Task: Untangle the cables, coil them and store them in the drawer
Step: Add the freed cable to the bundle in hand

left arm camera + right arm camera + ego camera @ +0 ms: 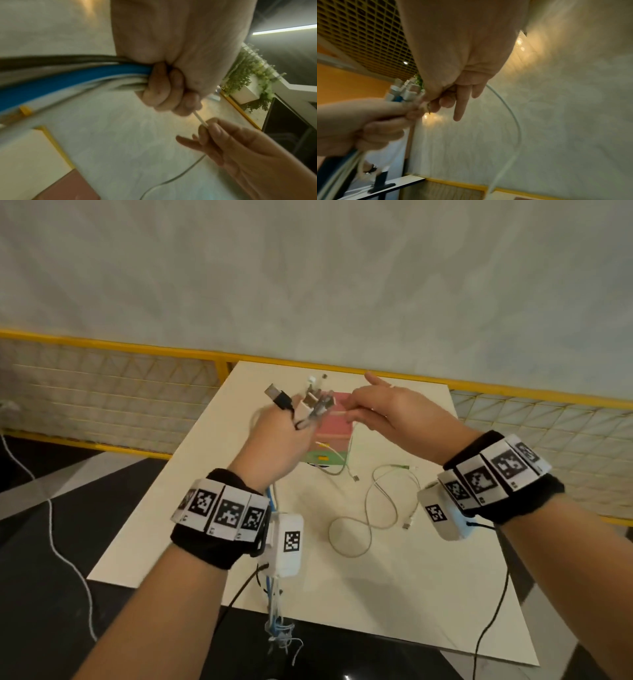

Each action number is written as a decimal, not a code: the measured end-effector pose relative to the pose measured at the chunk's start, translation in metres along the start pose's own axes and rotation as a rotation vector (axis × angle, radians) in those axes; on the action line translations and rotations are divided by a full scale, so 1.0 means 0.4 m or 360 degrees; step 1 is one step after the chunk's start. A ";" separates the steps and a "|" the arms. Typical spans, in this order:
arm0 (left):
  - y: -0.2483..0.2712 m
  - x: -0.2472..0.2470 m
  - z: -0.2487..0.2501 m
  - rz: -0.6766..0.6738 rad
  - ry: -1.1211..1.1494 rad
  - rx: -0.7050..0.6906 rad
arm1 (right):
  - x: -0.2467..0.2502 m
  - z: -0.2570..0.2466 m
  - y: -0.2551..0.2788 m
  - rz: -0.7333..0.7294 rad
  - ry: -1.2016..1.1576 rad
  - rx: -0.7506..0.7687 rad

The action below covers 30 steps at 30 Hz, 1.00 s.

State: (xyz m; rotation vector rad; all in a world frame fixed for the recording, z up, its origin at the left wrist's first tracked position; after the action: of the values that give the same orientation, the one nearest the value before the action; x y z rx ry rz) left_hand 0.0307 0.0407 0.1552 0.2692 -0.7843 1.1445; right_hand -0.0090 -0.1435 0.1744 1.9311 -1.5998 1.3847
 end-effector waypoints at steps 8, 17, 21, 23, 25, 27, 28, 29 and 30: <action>0.003 0.058 0.010 0.0324 0.0006 -0.0024 | 0.056 0.019 0.044 0.0148 -0.0122 -0.0269; 0.060 0.069 0.101 0.0376 0.0133 -0.0179 | 0.083 -0.051 0.115 0.0127 -0.0039 -0.0423; 0.102 0.119 0.138 0.0585 0.0605 -0.0137 | 0.027 -0.063 0.174 0.0033 -0.0261 -0.0593; 0.116 0.135 0.152 0.0646 0.0715 -0.0143 | -0.015 -0.067 0.198 -0.0013 -0.0390 -0.0651; 0.127 0.150 0.156 0.0670 0.0775 -0.0191 | -0.064 -0.073 0.224 -0.0070 -0.0532 -0.0739; 0.137 0.152 0.152 0.0617 0.0795 -0.0228 | -0.113 -0.079 0.246 -0.0106 -0.0682 -0.0810; 0.143 0.147 0.149 0.0581 0.0783 -0.0232 | -0.135 -0.085 0.252 -0.0116 -0.0727 -0.0823; 0.149 0.140 0.146 0.0542 0.0767 -0.0224 | -0.156 -0.091 0.257 -0.0132 -0.0768 -0.0836; 0.155 0.133 0.144 0.0497 0.0756 -0.0212 | -0.177 -0.098 0.262 -0.0164 -0.0806 -0.0855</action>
State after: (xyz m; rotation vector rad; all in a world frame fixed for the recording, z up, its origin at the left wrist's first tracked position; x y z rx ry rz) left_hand -0.0383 0.0719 0.2203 -0.2413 -0.4838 1.3729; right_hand -0.1143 -0.1093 0.1021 2.0562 -1.8013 0.3613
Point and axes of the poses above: each hand's wrist, its own y-axis away from the middle knuckle, its own x-axis out of the back of the hand, z = x × y, the point moved 2 cm from there along -y, towards the middle knuckle, and after that the axes turned 13 degrees about -y, right-handed, at the moved point
